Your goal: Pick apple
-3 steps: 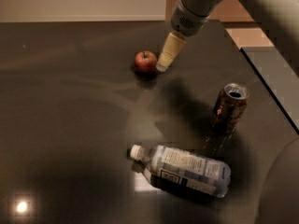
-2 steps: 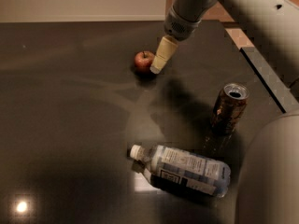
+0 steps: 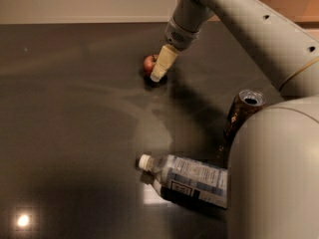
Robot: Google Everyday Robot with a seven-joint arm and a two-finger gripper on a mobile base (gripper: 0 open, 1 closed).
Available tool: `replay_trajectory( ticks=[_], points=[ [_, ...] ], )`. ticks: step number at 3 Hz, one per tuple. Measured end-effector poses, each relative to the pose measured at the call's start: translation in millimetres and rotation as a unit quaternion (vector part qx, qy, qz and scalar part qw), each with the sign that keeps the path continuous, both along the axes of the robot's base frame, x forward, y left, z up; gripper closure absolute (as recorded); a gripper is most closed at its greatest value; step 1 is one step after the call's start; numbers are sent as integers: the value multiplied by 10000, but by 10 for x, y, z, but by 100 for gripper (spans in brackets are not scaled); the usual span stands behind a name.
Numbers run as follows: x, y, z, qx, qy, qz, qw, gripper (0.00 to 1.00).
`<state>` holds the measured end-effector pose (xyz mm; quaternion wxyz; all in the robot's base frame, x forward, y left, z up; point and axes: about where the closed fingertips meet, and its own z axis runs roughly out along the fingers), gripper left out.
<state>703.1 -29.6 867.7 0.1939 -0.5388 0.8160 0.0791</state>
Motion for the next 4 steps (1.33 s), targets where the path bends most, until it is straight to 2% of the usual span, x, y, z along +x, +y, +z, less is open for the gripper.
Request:
replay_trajectory(
  ticks=[2, 3, 4],
  points=[
    [56, 195, -129, 129, 155, 84, 9998, 0],
    [41, 237, -163, 160, 209, 139, 9996, 12],
    [30, 285, -171, 203, 233, 199, 9993, 36]
  ],
)
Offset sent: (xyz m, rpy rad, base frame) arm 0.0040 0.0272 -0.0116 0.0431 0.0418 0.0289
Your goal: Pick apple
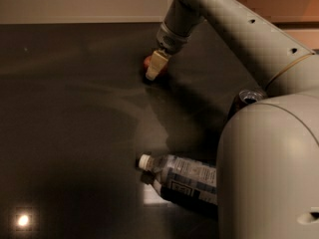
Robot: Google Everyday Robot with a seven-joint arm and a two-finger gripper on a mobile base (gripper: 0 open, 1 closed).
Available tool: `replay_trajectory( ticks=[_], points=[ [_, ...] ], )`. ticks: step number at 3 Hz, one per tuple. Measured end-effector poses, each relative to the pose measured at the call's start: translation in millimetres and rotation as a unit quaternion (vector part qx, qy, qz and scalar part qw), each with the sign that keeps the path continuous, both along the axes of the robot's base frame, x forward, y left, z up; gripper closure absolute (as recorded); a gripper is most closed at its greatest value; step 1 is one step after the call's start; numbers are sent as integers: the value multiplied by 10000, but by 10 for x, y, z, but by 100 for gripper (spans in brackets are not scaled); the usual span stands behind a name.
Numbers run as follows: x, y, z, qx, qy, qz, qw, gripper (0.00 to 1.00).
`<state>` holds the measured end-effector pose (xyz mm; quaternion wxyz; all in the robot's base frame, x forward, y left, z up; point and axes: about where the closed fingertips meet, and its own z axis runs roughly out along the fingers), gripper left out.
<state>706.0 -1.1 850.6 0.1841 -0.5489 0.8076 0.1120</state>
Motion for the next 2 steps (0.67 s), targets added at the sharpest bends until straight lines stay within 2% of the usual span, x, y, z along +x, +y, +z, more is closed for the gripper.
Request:
replay_trajectory(
  ticks=[1, 2],
  points=[
    [-6, 16, 25, 31, -1, 44, 10000, 59],
    [-67, 51, 154, 31, -81, 211, 9997, 83]
  ],
)
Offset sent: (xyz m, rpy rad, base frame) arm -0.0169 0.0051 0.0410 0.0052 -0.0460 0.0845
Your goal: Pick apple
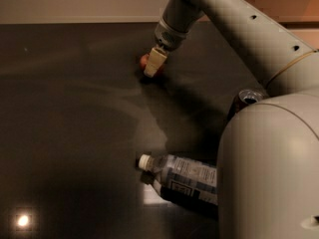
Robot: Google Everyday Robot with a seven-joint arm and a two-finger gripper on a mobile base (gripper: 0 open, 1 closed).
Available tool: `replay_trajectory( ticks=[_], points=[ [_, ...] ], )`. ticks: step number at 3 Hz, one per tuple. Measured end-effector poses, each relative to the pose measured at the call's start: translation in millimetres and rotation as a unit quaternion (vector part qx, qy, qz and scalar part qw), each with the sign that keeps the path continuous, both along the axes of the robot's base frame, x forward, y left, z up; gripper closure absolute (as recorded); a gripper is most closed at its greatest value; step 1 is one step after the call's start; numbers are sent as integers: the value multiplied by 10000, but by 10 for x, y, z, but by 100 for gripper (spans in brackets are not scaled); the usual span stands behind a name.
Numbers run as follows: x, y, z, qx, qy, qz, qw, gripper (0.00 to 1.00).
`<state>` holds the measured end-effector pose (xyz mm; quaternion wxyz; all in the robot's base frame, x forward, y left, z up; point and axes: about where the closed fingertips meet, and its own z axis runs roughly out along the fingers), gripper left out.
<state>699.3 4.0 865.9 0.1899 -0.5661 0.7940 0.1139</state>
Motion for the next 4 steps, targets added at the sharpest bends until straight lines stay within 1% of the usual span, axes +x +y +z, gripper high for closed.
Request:
replay_trajectory(
  ticks=[1, 2, 3, 4],
  points=[
    [-116, 25, 298, 26, -117, 215, 9997, 100],
    [-270, -22, 675, 100, -239, 367, 9990, 100],
    [-454, -179, 1304, 265, -550, 527, 9967, 100],
    [-454, -179, 1304, 265, -551, 526, 9967, 100]
  ],
)
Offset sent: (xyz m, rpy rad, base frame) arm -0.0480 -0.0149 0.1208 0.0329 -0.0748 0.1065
